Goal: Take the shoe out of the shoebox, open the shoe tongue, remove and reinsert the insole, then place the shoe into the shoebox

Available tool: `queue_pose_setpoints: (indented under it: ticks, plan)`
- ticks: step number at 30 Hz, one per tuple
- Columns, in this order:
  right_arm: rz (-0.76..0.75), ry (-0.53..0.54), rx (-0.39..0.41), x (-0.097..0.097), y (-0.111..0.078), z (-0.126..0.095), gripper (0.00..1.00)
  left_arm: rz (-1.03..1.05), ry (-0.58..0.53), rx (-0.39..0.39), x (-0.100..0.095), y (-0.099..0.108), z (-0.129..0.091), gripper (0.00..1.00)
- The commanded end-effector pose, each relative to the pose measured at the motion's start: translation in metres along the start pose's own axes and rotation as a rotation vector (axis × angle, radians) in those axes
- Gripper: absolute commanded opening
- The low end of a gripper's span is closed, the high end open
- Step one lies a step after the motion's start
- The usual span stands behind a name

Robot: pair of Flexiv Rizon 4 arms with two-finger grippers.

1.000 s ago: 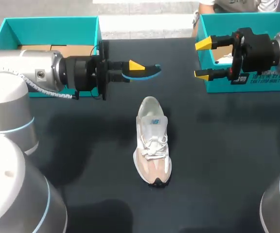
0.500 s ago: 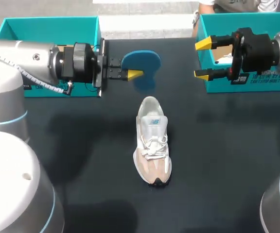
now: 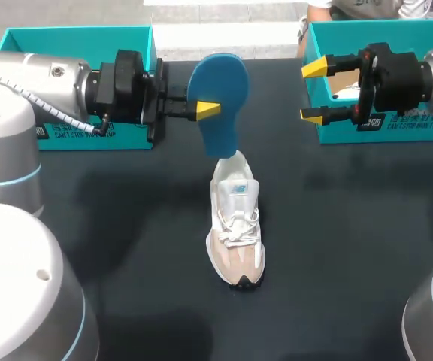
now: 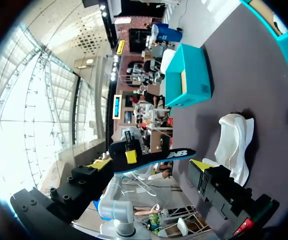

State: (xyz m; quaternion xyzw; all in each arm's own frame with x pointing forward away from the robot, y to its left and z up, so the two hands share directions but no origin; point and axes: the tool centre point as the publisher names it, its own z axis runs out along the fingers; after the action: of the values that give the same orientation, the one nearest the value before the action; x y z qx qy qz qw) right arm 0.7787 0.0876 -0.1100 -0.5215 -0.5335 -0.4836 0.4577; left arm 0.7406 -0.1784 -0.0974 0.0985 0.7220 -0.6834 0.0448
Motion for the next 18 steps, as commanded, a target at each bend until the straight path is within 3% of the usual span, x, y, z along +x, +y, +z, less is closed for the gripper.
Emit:
queue_pose_setpoints:
  ticks: [1, 2, 4, 9, 18]
  plan:
    - [0.000, 0.001, -0.001, -0.0008, 0.0006, 0.0013, 1.00, -0.424, -0.030, -0.037, -0.0047, 0.0027, 0.0025, 0.00]
    - [0.000, 0.001, -0.001, -0.0008, 0.0006, 0.0013, 1.00, -0.461, -0.009, -0.009, -0.0043, 0.0029, 0.0020, 0.00]
    - [0.000, 0.001, -0.001, -0.0008, 0.0006, 0.0013, 1.00, -0.590, 0.004, -0.067, -0.0038, 0.0019, 0.0000, 0.00]
    - [0.000, 0.001, -0.001, -0.0008, 0.0006, 0.0013, 1.00, -0.798, 0.046, -0.122, 0.0003, -0.0037, -0.0026, 0.00]
    - [0.000, 0.001, -0.001, -0.0008, 0.0006, 0.0013, 1.00, -0.847, 0.077, -0.118, 0.0025, -0.0060, -0.0015, 0.00]
